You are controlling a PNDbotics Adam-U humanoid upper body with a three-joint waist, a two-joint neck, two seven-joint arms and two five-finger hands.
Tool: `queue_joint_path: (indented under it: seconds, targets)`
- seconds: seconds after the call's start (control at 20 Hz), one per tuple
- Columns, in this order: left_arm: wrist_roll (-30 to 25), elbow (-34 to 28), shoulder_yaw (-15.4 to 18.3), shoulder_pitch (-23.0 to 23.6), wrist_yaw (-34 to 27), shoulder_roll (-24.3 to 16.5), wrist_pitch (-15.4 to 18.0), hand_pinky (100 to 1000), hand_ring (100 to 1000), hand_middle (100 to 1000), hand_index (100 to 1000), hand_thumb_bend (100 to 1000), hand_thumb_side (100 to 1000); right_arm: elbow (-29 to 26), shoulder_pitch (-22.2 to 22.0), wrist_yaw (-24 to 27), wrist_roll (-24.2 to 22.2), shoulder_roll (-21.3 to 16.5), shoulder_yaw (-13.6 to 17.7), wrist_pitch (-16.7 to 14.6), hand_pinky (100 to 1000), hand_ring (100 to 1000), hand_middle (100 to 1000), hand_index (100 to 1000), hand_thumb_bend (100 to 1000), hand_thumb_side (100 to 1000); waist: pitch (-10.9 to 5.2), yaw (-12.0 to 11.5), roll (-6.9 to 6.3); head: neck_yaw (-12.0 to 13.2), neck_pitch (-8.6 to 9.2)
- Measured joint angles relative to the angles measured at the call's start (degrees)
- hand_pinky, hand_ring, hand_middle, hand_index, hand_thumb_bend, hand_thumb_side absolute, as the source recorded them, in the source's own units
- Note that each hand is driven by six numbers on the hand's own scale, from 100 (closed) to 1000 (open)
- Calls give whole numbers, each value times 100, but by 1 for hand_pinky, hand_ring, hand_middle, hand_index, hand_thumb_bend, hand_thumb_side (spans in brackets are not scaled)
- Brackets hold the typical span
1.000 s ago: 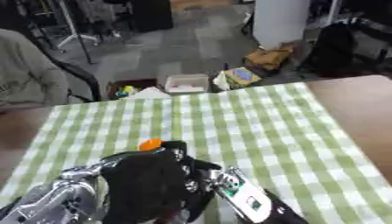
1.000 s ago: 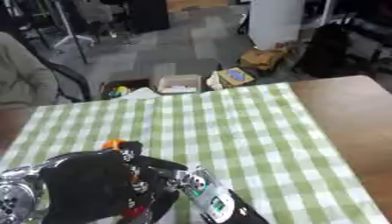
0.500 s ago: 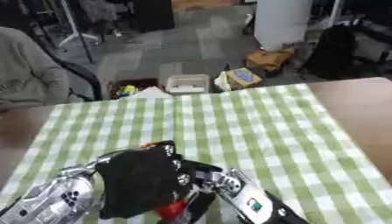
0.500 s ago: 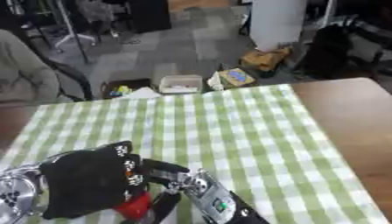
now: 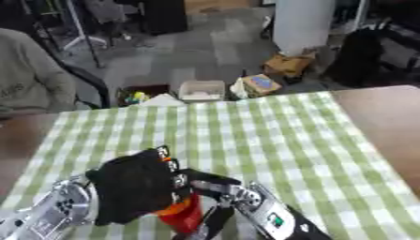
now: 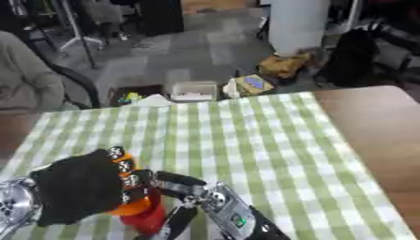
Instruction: Pour the contents of one cup into another cup.
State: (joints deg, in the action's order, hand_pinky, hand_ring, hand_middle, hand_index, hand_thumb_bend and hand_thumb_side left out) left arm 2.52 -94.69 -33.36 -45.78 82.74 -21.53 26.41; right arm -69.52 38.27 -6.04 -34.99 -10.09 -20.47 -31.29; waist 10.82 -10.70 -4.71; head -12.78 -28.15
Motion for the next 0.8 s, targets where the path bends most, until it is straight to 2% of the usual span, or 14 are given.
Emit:
queue_joint_path:
  seconds: [0.05, 0.1, 0.2, 0.35, 0.4, 0.45, 0.65, 0.8]
  targets:
    - [-55, 72, 95, 85, -213, -23, -143, 100, 115, 141, 492, 356, 100, -43, 12, 11, 11, 18, 4, -11, 359, 307, 244, 747, 100, 100, 0, -1, -1, -4, 1]
    - [-114, 109, 191, 151, -462, -47, -292, 100, 100, 130, 501, 185, 100, -68, 15, 12, 16, 34, 10, -17, 359, 307, 244, 747, 100, 100, 0, -19, 5, -9, 2]
    - [-247, 197, 404, 278, -1101, -66, -642, 100, 100, 120, 509, 100, 100, -114, 34, 16, 30, 52, 21, -31, 359, 307, 244, 747, 100, 100, 1, -28, 33, -20, 2]
    - [-388, 322, 699, 411, -2305, -67, -1250, 100, 100, 108, 521, 100, 180, -143, 53, 18, 39, 85, 34, -39, 358, 306, 243, 748, 100, 100, 2, -37, 51, -25, 2]
    - [-403, 361, 784, 451, -2723, -73, -1447, 100, 100, 103, 532, 100, 276, -143, 53, 18, 41, 85, 35, -41, 358, 306, 243, 748, 100, 100, 4, -42, 56, -27, 2]
    - [-399, 411, 859, 496, -3139, -81, -1640, 100, 100, 100, 537, 100, 333, -143, 53, 18, 45, 85, 35, -45, 358, 306, 243, 748, 100, 100, 7, -44, 63, -30, 2]
    - [-292, 725, 1043, 663, -4585, -114, -2292, 100, 100, 100, 549, 100, 323, -142, 50, 6, 64, 85, 43, -64, 358, 304, 242, 748, 100, 100, 17, -39, 89, -37, 2]
    - [-242, 1038, 1063, 745, -5191, -115, -2541, 100, 100, 106, 559, 100, 317, -134, 23, -52, 92, 84, 73, -93, 359, 305, 242, 748, 100, 100, 31, -20, 114, -31, 2]
